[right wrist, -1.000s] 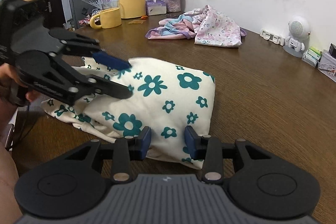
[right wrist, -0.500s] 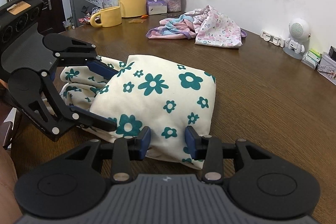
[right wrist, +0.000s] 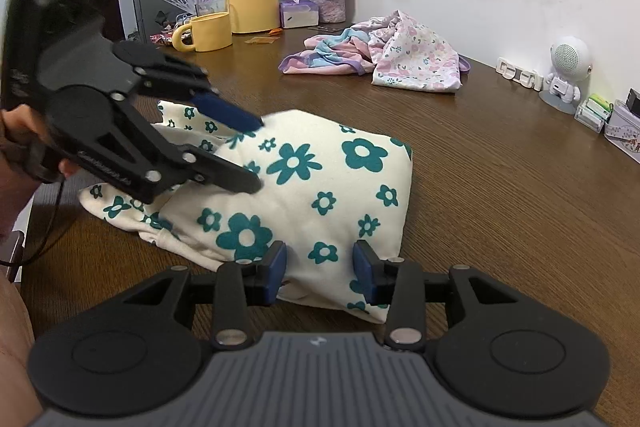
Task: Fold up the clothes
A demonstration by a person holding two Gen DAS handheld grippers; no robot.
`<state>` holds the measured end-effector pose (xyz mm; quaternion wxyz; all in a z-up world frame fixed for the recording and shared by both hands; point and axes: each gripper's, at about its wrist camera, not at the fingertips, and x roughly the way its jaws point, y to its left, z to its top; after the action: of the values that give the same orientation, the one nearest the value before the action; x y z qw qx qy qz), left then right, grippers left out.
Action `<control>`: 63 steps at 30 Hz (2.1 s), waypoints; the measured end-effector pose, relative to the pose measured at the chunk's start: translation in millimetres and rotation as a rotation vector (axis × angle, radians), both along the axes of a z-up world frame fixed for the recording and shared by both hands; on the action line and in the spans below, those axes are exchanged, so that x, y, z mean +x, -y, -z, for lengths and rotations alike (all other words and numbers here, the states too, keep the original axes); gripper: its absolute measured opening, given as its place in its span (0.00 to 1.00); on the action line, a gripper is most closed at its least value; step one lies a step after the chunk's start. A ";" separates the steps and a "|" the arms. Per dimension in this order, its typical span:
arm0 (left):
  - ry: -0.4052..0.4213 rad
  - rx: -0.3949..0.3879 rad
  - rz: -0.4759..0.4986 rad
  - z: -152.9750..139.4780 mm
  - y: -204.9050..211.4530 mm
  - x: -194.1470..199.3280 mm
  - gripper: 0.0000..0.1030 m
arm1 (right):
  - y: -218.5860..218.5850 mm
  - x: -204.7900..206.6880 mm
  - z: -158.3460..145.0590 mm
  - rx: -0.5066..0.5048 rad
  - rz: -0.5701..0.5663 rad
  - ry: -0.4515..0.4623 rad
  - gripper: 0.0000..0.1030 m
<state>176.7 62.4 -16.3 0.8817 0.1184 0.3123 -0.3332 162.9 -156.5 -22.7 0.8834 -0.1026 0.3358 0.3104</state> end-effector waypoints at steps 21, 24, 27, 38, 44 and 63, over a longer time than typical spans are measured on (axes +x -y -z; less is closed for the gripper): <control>-0.084 0.141 0.199 -18.2 -40.3 29.3 0.62 | -31.9 24.5 -48.4 0.051 -0.126 0.024 0.40; -0.128 0.149 0.222 -6.2 -42.9 37.6 0.61 | -55.7 39.6 -40.7 0.021 -0.160 0.001 0.40; -0.149 0.130 0.254 2.5 -50.6 39.9 0.57 | -70.7 47.2 -30.7 0.002 -0.163 -0.027 0.40; -0.160 0.131 0.197 -3.2 -90.0 13.3 0.31 | -77.7 47.6 -18.9 -0.035 -0.122 -0.050 0.39; -0.149 0.127 0.140 -8.7 -107.2 -1.6 0.30 | -77.5 46.8 -17.6 -0.032 -0.121 -0.040 0.39; -0.184 0.161 0.280 -5.7 -62.7 53.0 0.58 | -79.9 43.6 -16.2 -0.039 -0.124 -0.010 0.41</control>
<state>229.7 125.0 -10.5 0.7822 0.1998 0.3976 -0.4361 206.5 -76.7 -6.5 0.8585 -0.1389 0.3395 0.3584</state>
